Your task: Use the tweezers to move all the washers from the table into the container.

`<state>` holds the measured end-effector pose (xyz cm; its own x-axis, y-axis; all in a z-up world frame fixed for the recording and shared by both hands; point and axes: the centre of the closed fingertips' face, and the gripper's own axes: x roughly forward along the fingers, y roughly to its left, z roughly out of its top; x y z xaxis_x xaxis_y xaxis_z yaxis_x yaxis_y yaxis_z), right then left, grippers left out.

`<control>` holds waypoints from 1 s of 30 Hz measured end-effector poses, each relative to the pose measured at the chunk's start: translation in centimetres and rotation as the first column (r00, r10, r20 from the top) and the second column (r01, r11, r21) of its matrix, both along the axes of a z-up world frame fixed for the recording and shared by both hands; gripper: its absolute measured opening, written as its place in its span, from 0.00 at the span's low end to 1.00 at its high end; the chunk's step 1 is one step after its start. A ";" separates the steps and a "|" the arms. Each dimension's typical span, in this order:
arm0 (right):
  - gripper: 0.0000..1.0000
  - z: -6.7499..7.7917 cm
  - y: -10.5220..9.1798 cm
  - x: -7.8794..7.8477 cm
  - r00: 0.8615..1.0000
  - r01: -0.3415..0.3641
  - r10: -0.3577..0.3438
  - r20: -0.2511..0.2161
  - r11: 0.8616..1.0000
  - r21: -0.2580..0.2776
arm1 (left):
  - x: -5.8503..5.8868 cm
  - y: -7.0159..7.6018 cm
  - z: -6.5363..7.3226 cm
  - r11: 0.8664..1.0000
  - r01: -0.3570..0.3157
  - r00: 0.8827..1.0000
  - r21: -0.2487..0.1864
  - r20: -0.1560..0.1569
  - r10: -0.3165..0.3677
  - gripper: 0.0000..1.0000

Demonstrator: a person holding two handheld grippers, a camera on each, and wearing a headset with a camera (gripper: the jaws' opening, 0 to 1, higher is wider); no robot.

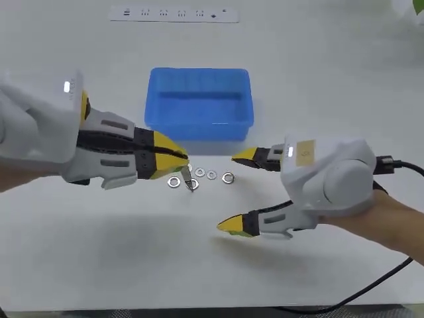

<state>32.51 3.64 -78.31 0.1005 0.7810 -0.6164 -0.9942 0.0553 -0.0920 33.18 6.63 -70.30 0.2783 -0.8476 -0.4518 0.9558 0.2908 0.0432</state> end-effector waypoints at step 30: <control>0.10 0.3 5.6 0.1 0.987 -0.163 0.163 0.008 0.986 0.018 | -0.6 -0.6 -0.1 0.997 0.057 0.998 0.059 -0.027 -0.055 0.05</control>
